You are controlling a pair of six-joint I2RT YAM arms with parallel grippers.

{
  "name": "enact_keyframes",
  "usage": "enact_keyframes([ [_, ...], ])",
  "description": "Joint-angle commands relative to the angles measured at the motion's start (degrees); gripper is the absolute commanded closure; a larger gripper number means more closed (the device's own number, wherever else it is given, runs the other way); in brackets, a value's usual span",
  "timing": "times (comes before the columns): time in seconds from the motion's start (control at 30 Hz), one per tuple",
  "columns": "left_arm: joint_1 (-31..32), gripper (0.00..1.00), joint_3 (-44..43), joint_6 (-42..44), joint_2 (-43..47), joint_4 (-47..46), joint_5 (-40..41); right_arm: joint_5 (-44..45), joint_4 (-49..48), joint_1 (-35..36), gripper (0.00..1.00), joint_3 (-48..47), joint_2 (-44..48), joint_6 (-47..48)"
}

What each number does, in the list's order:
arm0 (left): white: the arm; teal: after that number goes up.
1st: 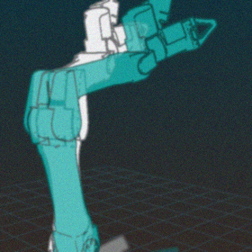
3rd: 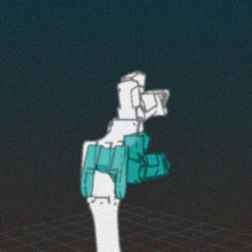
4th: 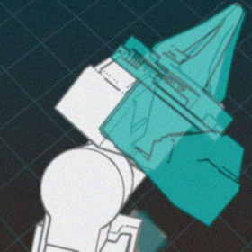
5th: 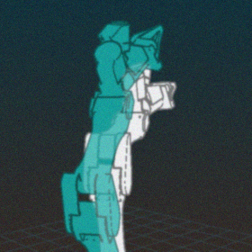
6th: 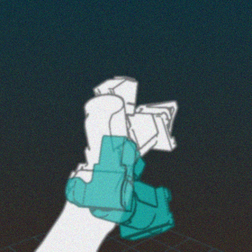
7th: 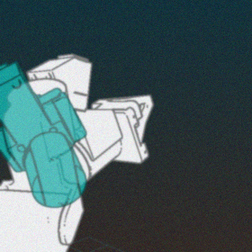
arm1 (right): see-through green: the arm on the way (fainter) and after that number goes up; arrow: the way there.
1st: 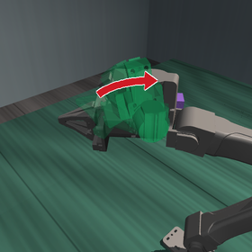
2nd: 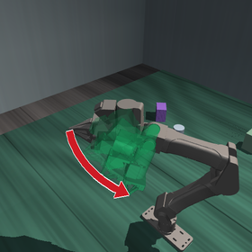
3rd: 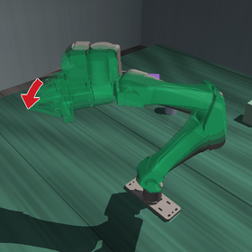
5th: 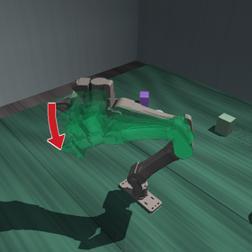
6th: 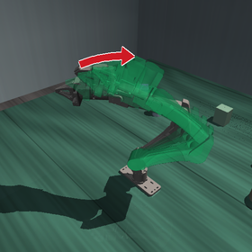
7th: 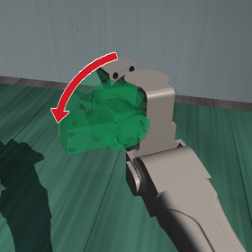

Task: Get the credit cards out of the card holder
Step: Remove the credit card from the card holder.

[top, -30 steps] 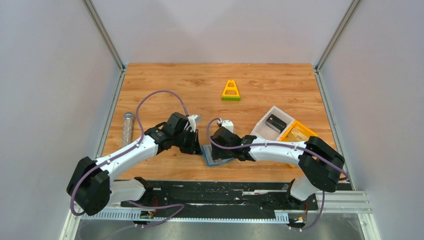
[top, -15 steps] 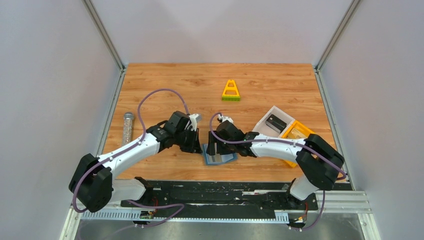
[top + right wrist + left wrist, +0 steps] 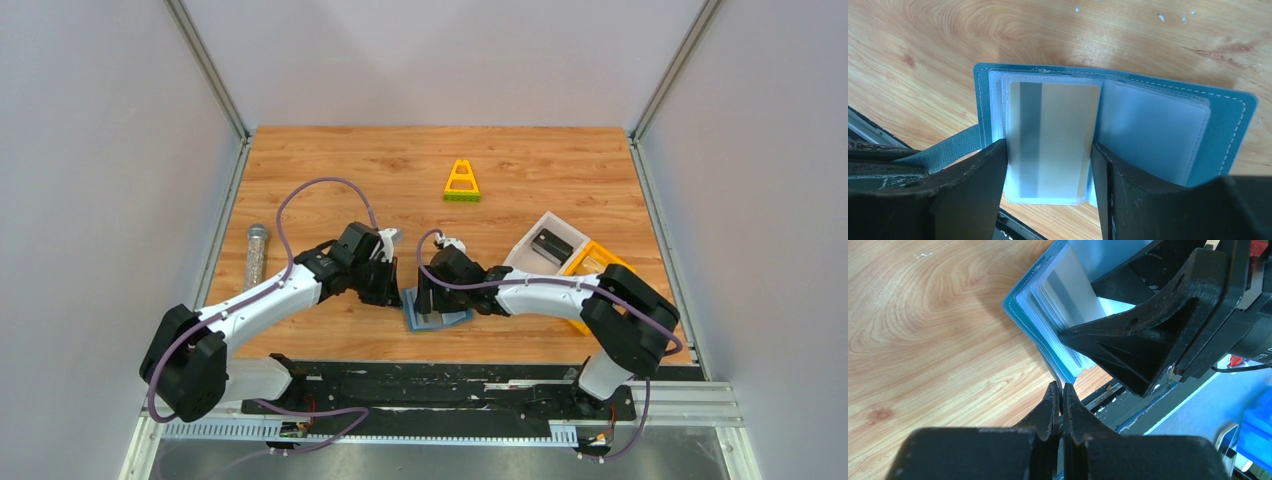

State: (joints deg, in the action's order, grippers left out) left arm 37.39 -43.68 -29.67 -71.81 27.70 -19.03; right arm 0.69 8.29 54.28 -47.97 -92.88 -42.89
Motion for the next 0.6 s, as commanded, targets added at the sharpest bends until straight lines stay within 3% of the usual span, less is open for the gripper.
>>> enact_keyframes([
  [0.0,-0.2,1.0,-3.31,1.14,0.29,-0.36,-0.24,5.25,2.6,-0.01,0.37,1.11,1.69,-0.45],
  [0.57,-0.21,1.0,-2.99,1.17,0.22,0.34,1.91,7.32,4.33,-0.03,0.32,1.7,3.85,0.03],
])
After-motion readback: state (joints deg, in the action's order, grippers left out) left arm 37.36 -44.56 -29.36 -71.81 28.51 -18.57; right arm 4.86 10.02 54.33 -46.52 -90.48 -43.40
